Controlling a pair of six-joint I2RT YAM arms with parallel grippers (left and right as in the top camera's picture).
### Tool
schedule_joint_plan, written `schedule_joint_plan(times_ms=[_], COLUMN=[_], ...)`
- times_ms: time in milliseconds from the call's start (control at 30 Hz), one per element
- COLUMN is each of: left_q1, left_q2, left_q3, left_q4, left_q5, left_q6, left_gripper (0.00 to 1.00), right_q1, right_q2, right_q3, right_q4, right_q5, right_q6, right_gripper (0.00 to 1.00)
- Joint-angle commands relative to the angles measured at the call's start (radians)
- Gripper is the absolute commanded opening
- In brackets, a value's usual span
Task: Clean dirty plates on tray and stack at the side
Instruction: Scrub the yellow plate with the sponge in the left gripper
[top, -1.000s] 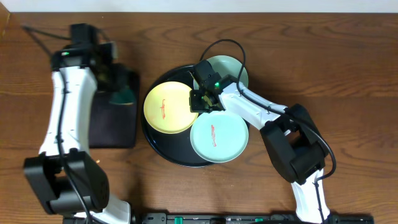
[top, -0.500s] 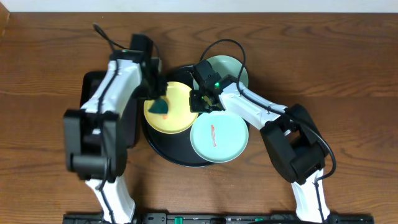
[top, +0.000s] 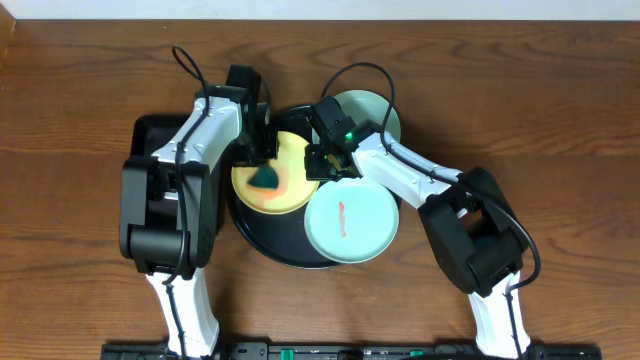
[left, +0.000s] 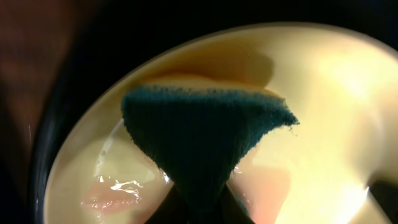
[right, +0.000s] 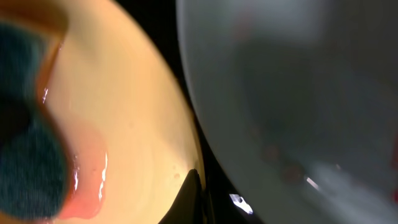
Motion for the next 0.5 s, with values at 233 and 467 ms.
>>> schedule_joint_plan(times_ms=[233, 467], left_q1=[-0.006, -0.006], left_q2=[0.035, 0.035], left_q3=[-0.006, -0.006], left_q4=[0.202, -0.003], left_q5=[-0.007, -0.006], left_q6=[-0.014, -0.017], left_gripper=[0.07, 0.07], right_q1=[0.006, 0.006], right_q2=[0.033, 0.033], right_q3=[0.009, 0.009], right_q4=[-0.004, -0.003], right_q5=[0.010, 0.010], right_q6=[-0.018, -0.018], right_gripper=[0.01, 0.01])
